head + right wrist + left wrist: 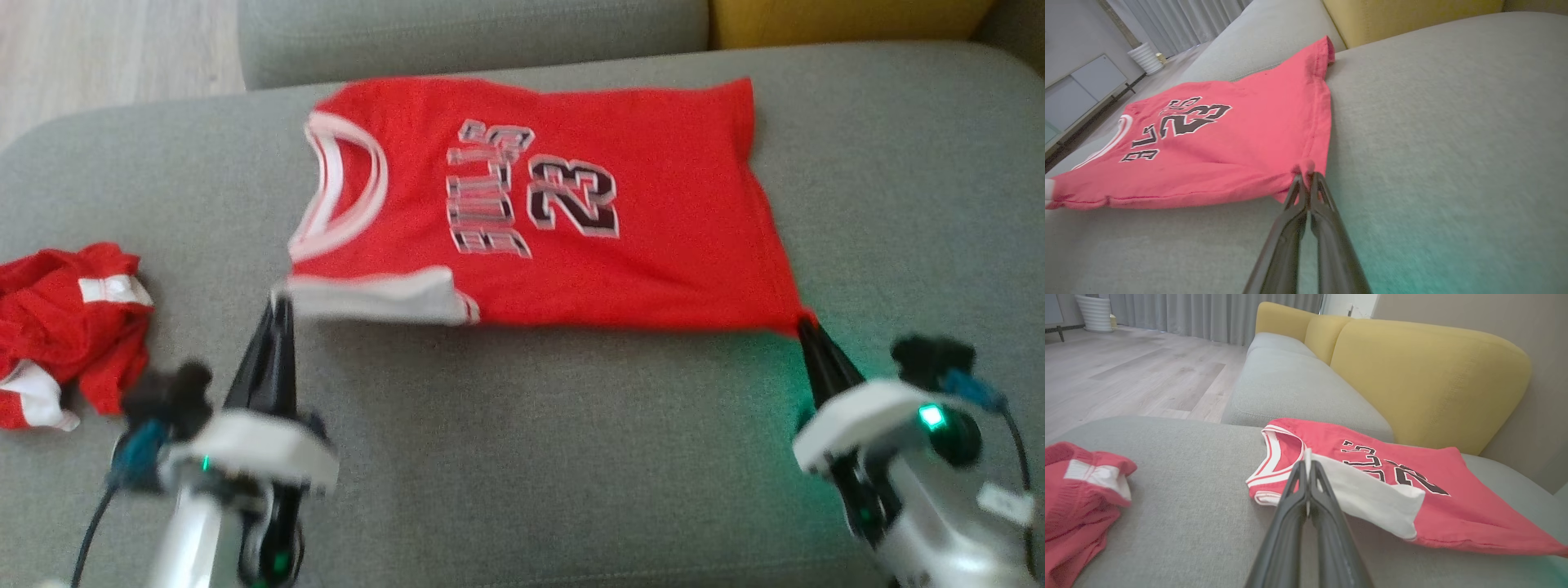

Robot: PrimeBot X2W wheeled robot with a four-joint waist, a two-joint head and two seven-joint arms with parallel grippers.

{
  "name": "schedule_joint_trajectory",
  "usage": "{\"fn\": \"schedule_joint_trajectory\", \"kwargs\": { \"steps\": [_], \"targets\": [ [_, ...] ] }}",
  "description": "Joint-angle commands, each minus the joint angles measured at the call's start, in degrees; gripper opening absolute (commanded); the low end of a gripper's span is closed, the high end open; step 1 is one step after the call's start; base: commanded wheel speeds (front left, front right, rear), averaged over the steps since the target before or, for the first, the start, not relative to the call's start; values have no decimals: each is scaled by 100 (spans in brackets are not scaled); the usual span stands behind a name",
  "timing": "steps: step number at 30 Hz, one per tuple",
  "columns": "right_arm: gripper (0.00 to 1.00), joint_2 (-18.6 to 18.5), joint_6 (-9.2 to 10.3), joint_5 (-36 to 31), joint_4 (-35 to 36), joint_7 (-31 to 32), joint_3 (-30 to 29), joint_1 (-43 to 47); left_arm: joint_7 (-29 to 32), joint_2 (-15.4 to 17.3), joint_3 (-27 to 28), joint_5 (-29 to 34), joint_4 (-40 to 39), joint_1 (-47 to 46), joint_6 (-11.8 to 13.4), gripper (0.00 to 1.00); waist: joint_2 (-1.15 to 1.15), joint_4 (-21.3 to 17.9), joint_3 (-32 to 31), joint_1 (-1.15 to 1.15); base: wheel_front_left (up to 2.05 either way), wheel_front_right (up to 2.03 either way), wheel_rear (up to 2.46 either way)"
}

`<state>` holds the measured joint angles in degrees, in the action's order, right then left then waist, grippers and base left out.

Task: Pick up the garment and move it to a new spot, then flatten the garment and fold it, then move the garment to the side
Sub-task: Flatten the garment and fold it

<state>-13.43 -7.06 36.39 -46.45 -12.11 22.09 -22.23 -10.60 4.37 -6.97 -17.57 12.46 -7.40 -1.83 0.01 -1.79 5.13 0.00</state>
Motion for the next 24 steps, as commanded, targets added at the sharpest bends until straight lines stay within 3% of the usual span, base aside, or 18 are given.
{"fn": "schedule_joint_trajectory", "kwargs": {
  "steps": [1,12,19,24],
  "targets": [
    [0,-112,-43,-102,354,65,-102,222,244,193,194,37,-746,228,109,0,-1,31,-99,0,0,0,0],
    [0,27,-43,-945,1780,888,-1491,1942,1556,276,-76,125,-2957,2131,564,0,-1,245,-432,0,0,0,0],
    [0,510,-43,-1679,3251,1794,-2409,3015,1974,248,-154,69,-3559,2704,763,0,-1,324,-594,0,0,0,0],
    [0,786,-43,-1919,3995,2302,-2697,3288,1995,265,-145,35,-3538,2686,768,0,-1,302,-570,0,0,0,0]
  ]
}}
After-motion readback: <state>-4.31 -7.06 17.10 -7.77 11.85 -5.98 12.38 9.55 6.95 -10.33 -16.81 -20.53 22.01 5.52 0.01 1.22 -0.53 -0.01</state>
